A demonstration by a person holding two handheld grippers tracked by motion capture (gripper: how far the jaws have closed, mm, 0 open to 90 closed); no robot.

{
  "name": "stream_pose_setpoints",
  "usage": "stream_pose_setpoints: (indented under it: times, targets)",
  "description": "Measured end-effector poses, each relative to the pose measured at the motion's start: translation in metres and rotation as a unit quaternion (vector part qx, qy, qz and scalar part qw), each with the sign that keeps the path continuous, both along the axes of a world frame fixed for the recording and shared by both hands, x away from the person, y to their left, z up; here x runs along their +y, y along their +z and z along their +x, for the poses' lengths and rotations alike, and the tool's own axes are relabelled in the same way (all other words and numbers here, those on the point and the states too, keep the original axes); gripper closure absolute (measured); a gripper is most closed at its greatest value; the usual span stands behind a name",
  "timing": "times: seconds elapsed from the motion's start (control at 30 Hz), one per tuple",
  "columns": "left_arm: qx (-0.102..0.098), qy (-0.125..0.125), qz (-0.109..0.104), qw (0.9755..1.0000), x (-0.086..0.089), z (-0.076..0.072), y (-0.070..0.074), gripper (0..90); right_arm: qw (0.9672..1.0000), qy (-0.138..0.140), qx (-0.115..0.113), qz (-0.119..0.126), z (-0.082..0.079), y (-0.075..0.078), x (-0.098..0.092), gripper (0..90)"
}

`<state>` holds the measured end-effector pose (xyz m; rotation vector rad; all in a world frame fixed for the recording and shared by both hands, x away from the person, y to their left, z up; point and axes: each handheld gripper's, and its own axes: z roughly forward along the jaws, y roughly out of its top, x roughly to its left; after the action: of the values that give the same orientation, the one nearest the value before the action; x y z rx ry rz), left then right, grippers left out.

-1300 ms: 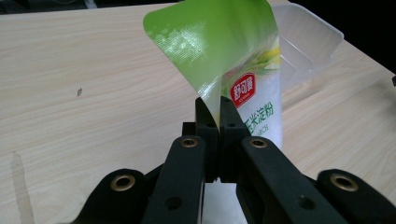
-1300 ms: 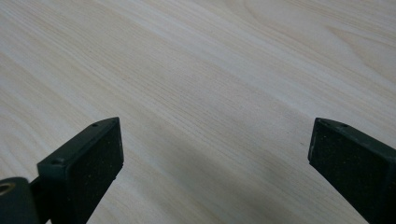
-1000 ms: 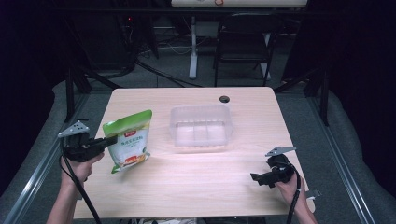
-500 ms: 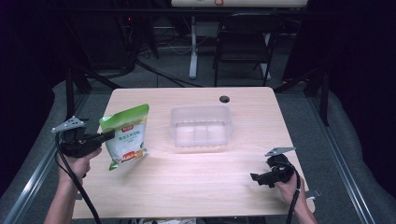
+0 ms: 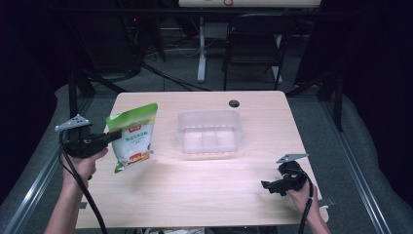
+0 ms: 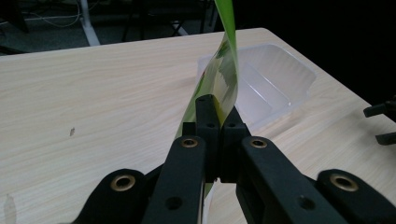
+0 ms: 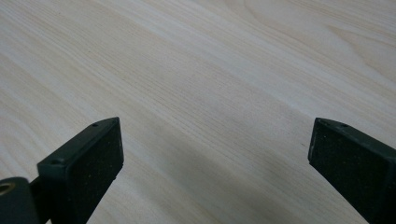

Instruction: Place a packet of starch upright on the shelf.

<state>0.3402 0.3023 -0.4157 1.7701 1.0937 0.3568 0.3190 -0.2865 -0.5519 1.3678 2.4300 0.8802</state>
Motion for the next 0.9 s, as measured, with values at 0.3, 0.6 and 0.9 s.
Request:
stream_pose_setpoints:
  times: [0.3,0.6,0.9]
  targets:
    - [-0.003,-0.004,-0.001,1.0000,-0.010,0.010,0.013,90.0,1.0000,0.000,0.000,0.000,0.000,0.000,0.000,2.8]
    - [-0.009,-0.004,-0.016,0.9998,-0.018,0.019,0.026,90.0,1.0000,0.000,0.000,0.001,0.000,0.000,0.000,2.8]
    - [-0.022,-0.013,-0.016,0.9995,-0.031,0.025,0.042,90.0,1.0000,-0.001,-0.001,0.002,0.001,0.000,0.000,2.7]
